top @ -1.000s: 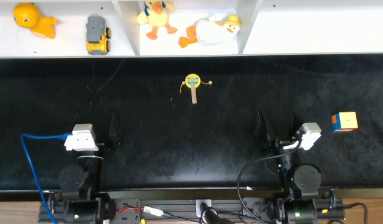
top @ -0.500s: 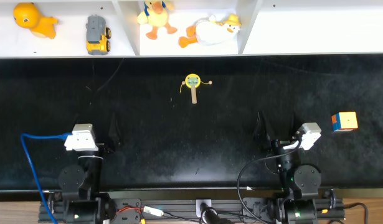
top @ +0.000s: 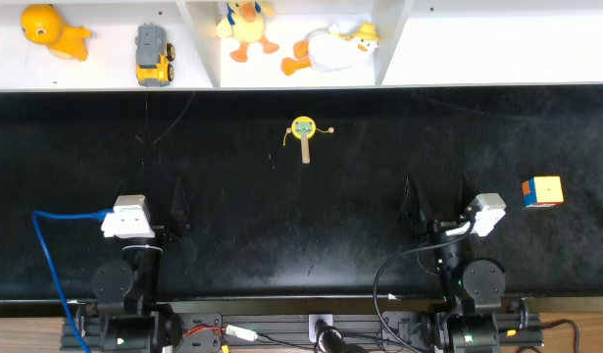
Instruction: Store Toys
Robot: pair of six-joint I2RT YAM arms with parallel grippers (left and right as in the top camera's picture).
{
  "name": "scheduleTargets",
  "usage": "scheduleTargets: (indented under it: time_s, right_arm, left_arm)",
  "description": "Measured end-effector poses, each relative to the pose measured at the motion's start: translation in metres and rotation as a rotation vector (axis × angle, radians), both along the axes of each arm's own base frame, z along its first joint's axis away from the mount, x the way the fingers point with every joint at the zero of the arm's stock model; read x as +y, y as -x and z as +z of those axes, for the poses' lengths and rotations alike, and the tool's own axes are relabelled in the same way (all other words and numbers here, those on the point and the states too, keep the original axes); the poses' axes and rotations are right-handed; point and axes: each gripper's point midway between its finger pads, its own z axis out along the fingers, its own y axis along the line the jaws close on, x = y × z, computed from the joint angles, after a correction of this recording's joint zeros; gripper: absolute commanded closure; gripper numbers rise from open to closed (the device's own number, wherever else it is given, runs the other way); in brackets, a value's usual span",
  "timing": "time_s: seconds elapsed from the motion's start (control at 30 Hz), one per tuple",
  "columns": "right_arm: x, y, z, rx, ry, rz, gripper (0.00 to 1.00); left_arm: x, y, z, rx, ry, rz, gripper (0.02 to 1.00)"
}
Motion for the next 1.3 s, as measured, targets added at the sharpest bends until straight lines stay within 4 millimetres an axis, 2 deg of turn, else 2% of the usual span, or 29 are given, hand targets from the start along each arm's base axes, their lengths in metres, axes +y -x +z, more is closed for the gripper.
scheduleTargets:
  time_s: [0.77,0.93,1.17,1.23,1.3]
  right_arm:
    - [0.001,0.0,0.0,0.001,-0.01,0.005,0.005]
    - [0.017,0.004,0.009,-0.027,-0.049,0.1,0.003]
    - [0.036,0.01,-0.01,0.102,-0.097,0.21,0.005]
    - [0.037,0.013,-0.005,0.151,-0.084,0.221,0.001]
    - [0.039,0.015,0.015,0.174,-0.059,0.233,0.005]
  left_arm:
    - [0.0,0.0,0.0,0.0,0.0,0.0,0.02]
    - [0.0,0.0,0.0,0.0,0.0,0.0,0.02]
    - [0.0,0.0,0.0,0.0,0.0,0.0,0.02]
    - [0.0,0.0,0.0,0.0,0.0,0.0,0.02]
    - [0.0,0.0,0.0,0.0,0.0,0.0,0.02]
